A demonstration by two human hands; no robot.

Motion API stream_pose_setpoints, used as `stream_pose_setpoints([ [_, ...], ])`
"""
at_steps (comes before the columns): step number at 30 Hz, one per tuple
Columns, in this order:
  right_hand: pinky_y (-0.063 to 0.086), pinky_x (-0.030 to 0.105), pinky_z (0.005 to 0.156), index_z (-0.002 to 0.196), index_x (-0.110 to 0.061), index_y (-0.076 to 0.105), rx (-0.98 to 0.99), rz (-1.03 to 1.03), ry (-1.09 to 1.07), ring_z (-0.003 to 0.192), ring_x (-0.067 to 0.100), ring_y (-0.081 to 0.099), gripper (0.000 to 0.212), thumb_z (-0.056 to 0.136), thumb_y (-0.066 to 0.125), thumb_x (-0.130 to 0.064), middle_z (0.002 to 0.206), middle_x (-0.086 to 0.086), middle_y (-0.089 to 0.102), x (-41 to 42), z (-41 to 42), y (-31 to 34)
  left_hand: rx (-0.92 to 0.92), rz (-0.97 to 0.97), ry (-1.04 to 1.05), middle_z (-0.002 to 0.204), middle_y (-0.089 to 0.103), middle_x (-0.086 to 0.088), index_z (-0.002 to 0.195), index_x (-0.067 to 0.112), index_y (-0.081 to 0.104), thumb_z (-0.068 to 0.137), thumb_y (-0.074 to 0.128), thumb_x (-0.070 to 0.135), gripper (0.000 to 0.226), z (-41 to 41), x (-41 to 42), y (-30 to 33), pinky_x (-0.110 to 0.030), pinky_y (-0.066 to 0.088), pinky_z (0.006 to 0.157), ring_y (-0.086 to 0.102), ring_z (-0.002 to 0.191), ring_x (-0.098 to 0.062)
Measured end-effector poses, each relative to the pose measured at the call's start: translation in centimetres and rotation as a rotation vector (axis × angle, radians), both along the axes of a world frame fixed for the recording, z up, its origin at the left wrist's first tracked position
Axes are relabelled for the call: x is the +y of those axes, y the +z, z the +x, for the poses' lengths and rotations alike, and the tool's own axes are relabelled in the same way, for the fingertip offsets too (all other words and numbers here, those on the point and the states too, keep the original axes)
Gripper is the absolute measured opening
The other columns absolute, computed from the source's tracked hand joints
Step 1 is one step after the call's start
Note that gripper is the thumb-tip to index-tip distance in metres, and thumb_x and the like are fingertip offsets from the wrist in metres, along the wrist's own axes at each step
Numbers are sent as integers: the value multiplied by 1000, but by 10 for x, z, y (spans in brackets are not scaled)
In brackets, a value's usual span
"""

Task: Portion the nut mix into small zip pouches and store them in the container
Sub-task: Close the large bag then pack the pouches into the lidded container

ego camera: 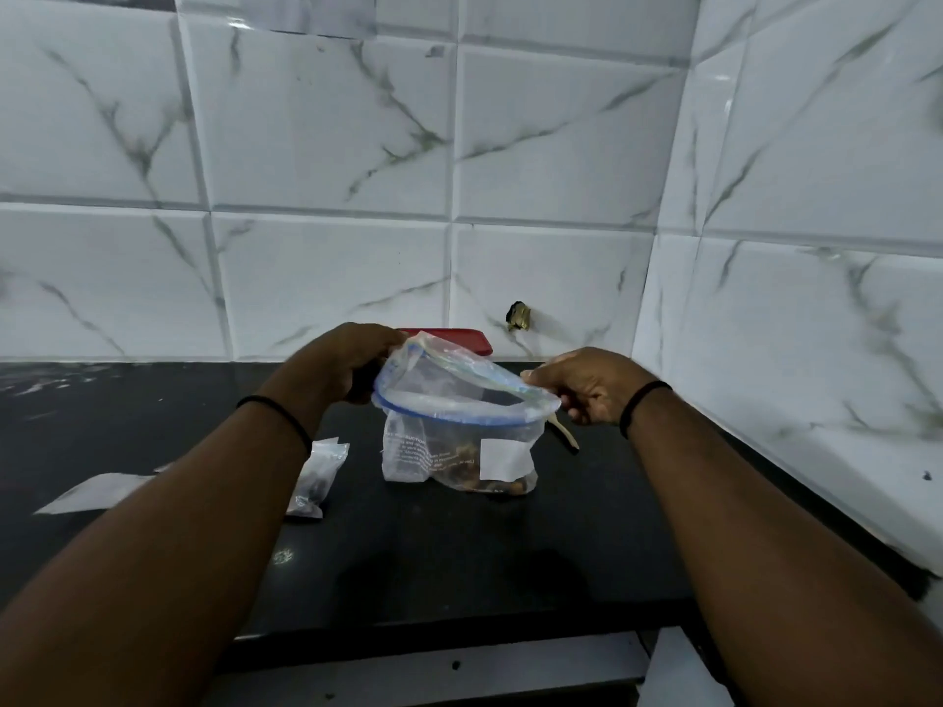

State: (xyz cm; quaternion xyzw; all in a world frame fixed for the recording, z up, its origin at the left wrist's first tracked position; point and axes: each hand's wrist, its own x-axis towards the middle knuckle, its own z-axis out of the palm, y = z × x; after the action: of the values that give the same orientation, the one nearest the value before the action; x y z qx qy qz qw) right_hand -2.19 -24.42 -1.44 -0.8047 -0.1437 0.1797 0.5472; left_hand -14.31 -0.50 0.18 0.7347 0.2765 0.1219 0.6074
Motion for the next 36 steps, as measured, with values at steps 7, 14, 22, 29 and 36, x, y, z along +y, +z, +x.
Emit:
stream_pose_setpoints([
  [7, 25, 16, 37, 88, -6, 72, -81, -90, 101, 35, 6, 31, 33, 90, 72, -38, 48, -3, 45, 13, -8, 4, 2, -133, -137, 98, 64, -11, 91, 15, 64, 84, 66, 34, 21, -1, 9, 0, -35, 52, 77, 61, 81, -24],
  [14, 25, 23, 46, 73, -16, 65, -175, -162, 153, 50, 11, 31, 38, 91, 66, -50, 60, 0, 42, 28, -7, 13, -39, -241, -204, 86, 69, -9, 87, 9, 68, 94, 64, 37, 29, 4, 3, 12, -42, 52, 88, 63, 81, -25],
  [22, 38, 15, 39, 88, -10, 70, -153, -156, 317, 41, 2, 52, 17, 82, 81, -22, 58, -4, 62, 21, -11, 17, -131, -232, -270, 71, 67, -5, 84, 5, 66, 89, 65, 9, 7, 5, 2, 15, -24, 55, 52, 64, 55, -14],
  [29, 45, 16, 48, 85, -9, 69, -394, -200, 279, 59, 7, 59, 21, 72, 85, -7, 72, -1, 66, 30, -14, 17, -177, 114, -297, 67, 61, -7, 74, 13, 57, 80, 64, -13, 28, 3, 2, 16, -23, 50, 51, 57, 58, -19],
  [36, 35, 27, 65, 84, -25, 64, -1125, -487, -86, 78, 19, 56, 10, 84, 71, -32, 89, -5, 64, 33, -26, 18, -203, 799, 30, 64, 55, 4, 74, 20, 63, 73, 66, -5, 25, 5, -4, 12, -24, 37, 52, 52, 65, -19],
])
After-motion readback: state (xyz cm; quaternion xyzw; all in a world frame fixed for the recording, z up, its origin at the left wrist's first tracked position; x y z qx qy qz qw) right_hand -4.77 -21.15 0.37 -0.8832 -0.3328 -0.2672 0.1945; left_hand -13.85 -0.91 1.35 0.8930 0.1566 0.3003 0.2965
